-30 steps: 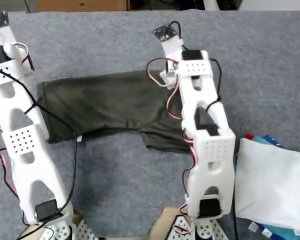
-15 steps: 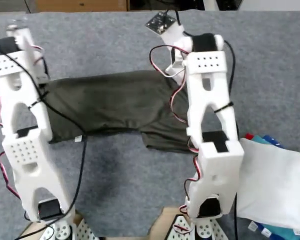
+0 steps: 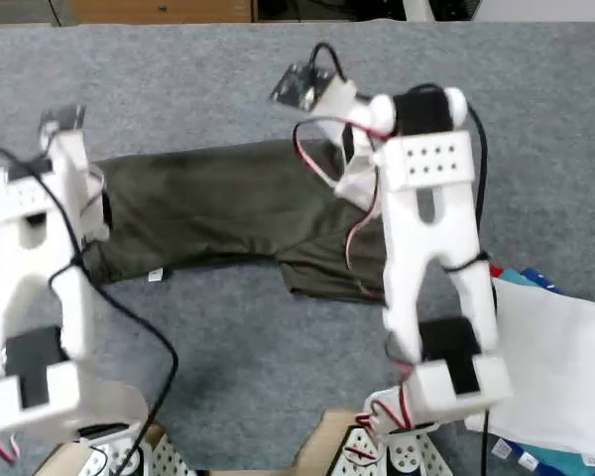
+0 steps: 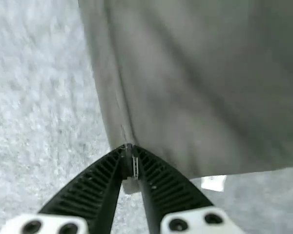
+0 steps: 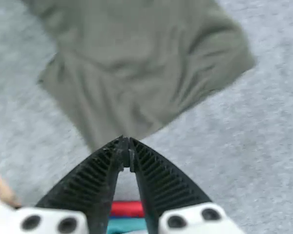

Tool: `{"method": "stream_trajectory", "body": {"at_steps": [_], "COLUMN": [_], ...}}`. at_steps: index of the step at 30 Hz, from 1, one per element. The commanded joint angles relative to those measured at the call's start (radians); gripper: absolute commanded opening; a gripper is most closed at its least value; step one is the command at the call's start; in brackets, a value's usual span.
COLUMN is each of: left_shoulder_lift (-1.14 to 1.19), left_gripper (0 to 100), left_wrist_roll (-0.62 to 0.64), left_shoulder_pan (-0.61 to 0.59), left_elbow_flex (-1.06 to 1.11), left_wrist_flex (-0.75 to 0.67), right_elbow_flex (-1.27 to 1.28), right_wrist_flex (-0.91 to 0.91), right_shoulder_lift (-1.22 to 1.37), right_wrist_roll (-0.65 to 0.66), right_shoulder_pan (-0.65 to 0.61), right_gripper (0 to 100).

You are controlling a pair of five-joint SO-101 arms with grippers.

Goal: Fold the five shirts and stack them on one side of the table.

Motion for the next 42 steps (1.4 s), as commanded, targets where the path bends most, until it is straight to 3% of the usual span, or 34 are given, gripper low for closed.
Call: {"method": "stream_trajectory", "body": {"at_steps": [1,3,10,17,25,31,39,42], "left_shoulder_lift": [-0.122,-0.143,-0.15,-0.157,-0.154,-0.154,-0.153,-0.153], "left_gripper": [2,2,2,2,2,2,2,2], "left_wrist_roll": [-0.014,-0.014,0.0,0.048,0.049,0.051,0.051,0.071], "left_shoulder_pan": [-0.064,-0.103,-0.224,-0.215,-0.215,-0.215,-0.213,-0.213], "left_elbow_flex": [0.255,0.325,0.466,0.473,0.471,0.474,0.474,0.474], "left_wrist_flex": [-0.209,-0.264,-0.459,-0.465,-0.466,-0.465,-0.463,-0.465], "right_elbow_flex": [0.193,0.291,0.611,0.834,1.063,1.155,1.148,1.138], "right_wrist_flex": [0.017,0.017,0.017,-0.006,-0.29,-0.529,-0.707,-0.715], "right_shoulder_lift": [-0.17,-0.232,-0.398,-0.487,-0.472,-0.36,-0.14,-0.099], "right_wrist_roll": [0.009,0.009,0.094,0.229,0.371,0.4,0.531,0.548], "right_shoulder_pan": [-0.041,-0.07,-0.225,-0.306,-0.251,-0.239,-0.053,-0.028], "right_gripper": [13.0,17.2,17.5,17.7,17.8,17.8,16.8,10.4]}}
